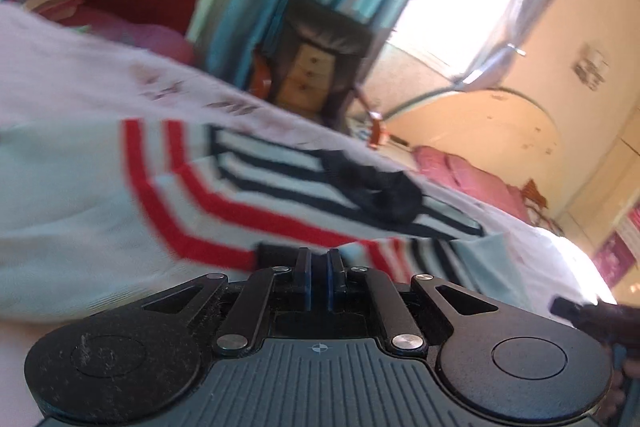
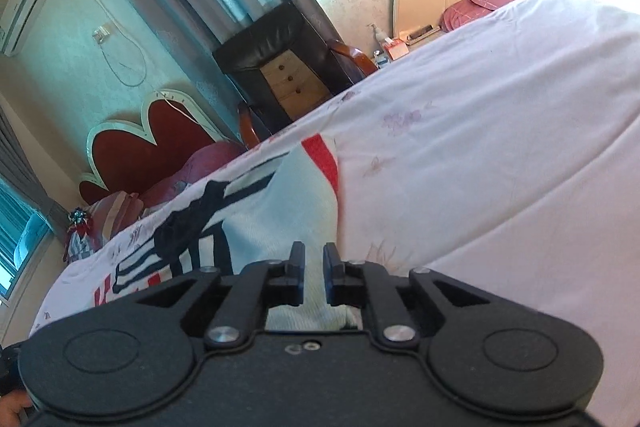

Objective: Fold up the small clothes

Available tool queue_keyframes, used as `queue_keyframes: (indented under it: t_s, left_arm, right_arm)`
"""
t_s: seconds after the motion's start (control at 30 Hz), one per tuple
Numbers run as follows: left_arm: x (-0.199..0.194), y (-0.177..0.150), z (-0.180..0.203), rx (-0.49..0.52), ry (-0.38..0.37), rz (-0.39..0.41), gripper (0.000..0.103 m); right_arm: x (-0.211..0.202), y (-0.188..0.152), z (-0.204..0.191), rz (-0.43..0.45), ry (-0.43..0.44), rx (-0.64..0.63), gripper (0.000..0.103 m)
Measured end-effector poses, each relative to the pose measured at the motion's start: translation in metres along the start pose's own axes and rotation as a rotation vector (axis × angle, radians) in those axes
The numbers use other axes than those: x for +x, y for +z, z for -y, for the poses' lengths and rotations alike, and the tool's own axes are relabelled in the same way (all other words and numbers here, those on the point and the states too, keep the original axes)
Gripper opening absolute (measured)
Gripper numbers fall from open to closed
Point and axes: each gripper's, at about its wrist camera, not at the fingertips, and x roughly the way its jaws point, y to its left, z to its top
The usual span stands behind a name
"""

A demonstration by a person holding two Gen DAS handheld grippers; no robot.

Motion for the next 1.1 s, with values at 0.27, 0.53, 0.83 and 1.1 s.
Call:
queue_keyframes:
  t_s: [0.27,0.53,0.83,1.1]
  left_arm:
    - [0.063,0.004,0.024,0.075,0.069,-0.089,0.005]
    - [0.068,-0.004,0.029,0.124,0.131,-0.082,0.004]
    - [0.052,0.003,0.054,0.205,0.128,-0.03,0.005]
    - [0.082,-0.004,0.069,0.199,0.101,-0.122,0.005]
  right_arm:
    - [0.074,0.055,0.02,-0.051,0.033,0.066,0.024]
    - [0.11,0.066,0.03,-0.123,0.052,0.025,0.008]
    - [0.087,0.066,-0.004,-0.044,-0.036,-0.176,0.013]
    - [0.125,0.071,-0.006,-0.152,-0.113,-0.225,0.0]
